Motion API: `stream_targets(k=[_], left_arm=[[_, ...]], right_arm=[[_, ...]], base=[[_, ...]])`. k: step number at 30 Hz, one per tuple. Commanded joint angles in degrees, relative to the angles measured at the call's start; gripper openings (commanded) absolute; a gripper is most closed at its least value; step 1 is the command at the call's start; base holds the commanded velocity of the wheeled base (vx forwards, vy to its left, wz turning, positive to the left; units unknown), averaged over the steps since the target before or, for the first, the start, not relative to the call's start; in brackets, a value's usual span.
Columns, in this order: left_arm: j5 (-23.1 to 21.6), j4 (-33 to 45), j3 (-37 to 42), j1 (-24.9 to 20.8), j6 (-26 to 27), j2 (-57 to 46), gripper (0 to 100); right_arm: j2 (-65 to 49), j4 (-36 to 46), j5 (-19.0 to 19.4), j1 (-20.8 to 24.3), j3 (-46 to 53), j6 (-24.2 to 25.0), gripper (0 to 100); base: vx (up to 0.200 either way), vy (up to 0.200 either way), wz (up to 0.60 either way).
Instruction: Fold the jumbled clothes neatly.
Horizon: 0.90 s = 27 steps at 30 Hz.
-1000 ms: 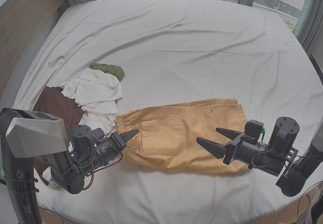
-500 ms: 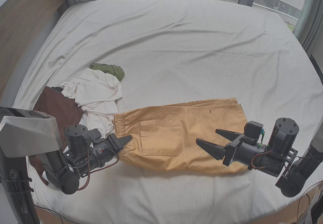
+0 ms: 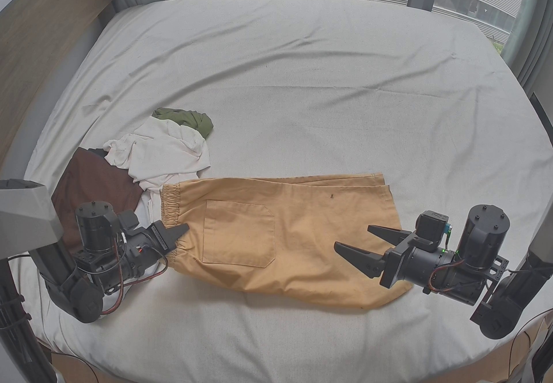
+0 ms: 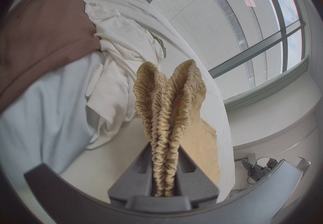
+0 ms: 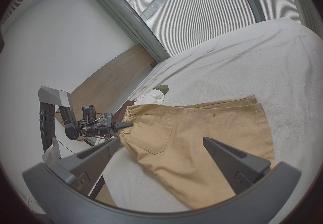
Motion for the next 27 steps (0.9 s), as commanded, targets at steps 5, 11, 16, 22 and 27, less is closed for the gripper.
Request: stream_targets(k=[5, 11, 16, 22, 27], left_arm=[[-2.0, 0.0, 0.9, 4.2, 0.3, -3.4, 0], [-3.2, -0.1, 1.9, 4.3, 0.3, -5.0, 0], [-5.0, -0.4, 2.0, 3.2, 0.3, -6.3, 0], [-6.1, -0.8, 1.6, 0.4, 0.2, -6.7, 0], [-6.3, -0.9, 0.8, -5.5, -0.2, -8.6, 0]], right_arm=[[0.7, -0.1, 0.0, 0.1, 0.0, 0.0, 100], [0.8, -0.1, 0.0, 0.2, 0.0, 0.0, 100], [1.1, -0.1, -0.1, 1.0, 0.1, 0.0, 100], [1.3, -0.2, -0.1, 1.0, 0.1, 0.0, 100], [1.1, -0.5, -0.1, 0.7, 0.3, 0.1, 100]], base=[[0.000, 0.000, 0.00], [0.000, 0.000, 0.00], [0.000, 0.000, 0.00], [0.000, 0.000, 0.00], [0.000, 0.000, 0.00]])
